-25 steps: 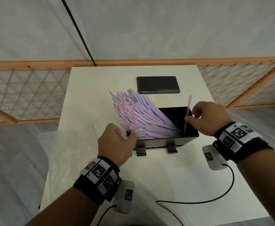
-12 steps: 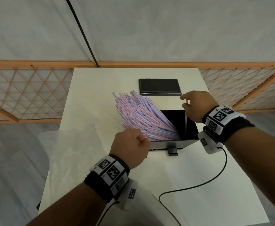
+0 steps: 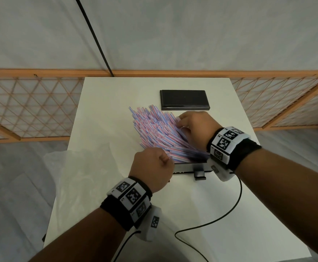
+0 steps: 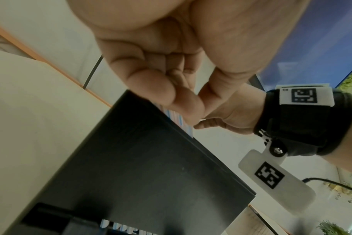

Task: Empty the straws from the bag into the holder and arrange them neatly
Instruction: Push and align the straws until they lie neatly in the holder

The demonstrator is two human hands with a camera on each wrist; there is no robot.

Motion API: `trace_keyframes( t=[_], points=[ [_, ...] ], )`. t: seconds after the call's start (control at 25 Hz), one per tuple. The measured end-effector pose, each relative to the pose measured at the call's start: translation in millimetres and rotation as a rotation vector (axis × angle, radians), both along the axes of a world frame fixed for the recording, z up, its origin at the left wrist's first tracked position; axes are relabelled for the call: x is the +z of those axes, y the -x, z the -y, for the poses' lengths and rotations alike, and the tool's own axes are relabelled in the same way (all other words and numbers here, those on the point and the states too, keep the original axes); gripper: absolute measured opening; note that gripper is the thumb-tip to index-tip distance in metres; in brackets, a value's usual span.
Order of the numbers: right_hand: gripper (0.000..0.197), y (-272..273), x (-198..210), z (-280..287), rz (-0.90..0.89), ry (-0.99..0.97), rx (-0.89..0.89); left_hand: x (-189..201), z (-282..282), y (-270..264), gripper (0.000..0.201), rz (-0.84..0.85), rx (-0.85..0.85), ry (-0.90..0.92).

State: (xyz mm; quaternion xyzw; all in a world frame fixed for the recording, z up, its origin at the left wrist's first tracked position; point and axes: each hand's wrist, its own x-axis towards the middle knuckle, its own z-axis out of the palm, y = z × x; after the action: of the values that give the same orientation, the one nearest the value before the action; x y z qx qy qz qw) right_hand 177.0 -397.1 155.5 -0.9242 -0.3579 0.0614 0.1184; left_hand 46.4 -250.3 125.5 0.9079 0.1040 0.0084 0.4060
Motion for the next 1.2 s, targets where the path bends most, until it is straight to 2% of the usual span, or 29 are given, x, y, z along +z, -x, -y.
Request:
trace_keyframes(
  t=[0.16, 0.24, 0.36, 0.48, 0.52, 0.72, 0.92, 1.08, 1.2],
  points=[
    [0.01, 11, -1, 19, -0.027, -0.225, -0.197, 0, -6, 3, 0.036, 0.055, 0.082, 0.025],
    [0.004, 18, -5, 35, -0.143, -0.125, -0.297, -3, -12, 7, 0.036, 0.063, 0.198, 0.047],
    [0.039, 34, -22, 48, -0.346, 0.055, -0.375, -6, -17, 12, 0.047, -0.025, 0.387, 0.21],
    [0.082, 38, -37, 44, -0.368, 0.021, -0.426, -3, -15, 10, 0.054, -0.181, 0.48, 0.47],
    [0.087, 36, -39, 40, -0.392, 0.027, -0.443, -1, -14, 10, 0.057, -0.224, 0.469, 0.493],
    [0.056, 24, -40, 18, -0.473, 0.101, -0.403, 0, -10, 9, 0.064, -0.282, 0.401, 0.491],
    [0.047, 22, -37, 8, -0.398, 0.102, -0.348, 0, -14, 7, 0.061, -0.307, 0.344, 0.495],
    [0.037, 22, -32, 2, -0.194, 0.056, -0.346, -2, -15, 7, 0.057, -0.291, 0.32, 0.497],
    [0.038, 22, -36, 1, -0.211, 0.026, -0.353, -7, -16, 6, 0.059, -0.28, 0.302, 0.496]
  ],
)
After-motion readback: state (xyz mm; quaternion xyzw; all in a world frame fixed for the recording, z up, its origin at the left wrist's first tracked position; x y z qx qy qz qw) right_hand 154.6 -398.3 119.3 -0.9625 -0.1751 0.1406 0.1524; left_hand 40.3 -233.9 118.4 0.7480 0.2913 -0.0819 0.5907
